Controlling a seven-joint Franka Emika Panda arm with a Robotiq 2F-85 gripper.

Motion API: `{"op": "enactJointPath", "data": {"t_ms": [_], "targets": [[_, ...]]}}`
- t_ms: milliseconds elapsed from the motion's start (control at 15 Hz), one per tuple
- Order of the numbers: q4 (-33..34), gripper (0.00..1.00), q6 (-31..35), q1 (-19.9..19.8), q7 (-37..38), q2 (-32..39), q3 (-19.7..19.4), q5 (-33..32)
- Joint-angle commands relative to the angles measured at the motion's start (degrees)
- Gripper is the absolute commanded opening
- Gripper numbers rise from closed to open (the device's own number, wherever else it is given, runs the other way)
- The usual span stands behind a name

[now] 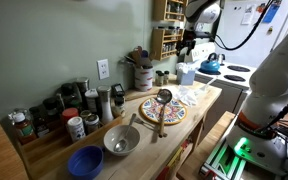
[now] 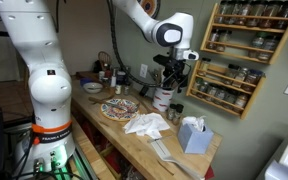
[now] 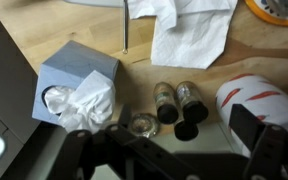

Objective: Take the spice bottle off of the spice rack

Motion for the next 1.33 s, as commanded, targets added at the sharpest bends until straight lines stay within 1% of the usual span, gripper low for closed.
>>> {"op": "enactJointPath", "data": {"t_ms": [0, 200, 333, 533, 667, 733, 800, 933, 1200, 1267], "targets": [[3.90, 1.00, -0.71, -0.31, -7.77, 0.07, -4.78, 10.18], [6.88, 1.00, -3.48, -0.68, -10.34, 0.68, -8.46, 19.57], [7.70, 1.00, -3.40, -0.75, -11.59, 0.65, -10.44, 26.77], [8.50, 1.00, -2.06, -1.05, -11.17, 1.42, -11.87, 35.07], [8.99, 1.00, -1.44, -1.43, -9.62, 2.58, -12.12, 39.68], [9.19, 1.00, -1.39, -1.44, -10.25, 3.07, -12.28, 42.87], [8.26, 1.00, -1.95, -2.47, -10.55, 1.20, -10.80, 38.60], [8.67, 1.00, -1.93, -2.81, -10.54, 2.18, -10.73, 41.25], [8.86, 1.00, -1.90, -2.89, -10.53, 2.74, -10.65, 41.91], [10.40, 1.00, -1.25, -2.78, -9.58, 4.42, -10.69, 43.51]]}}
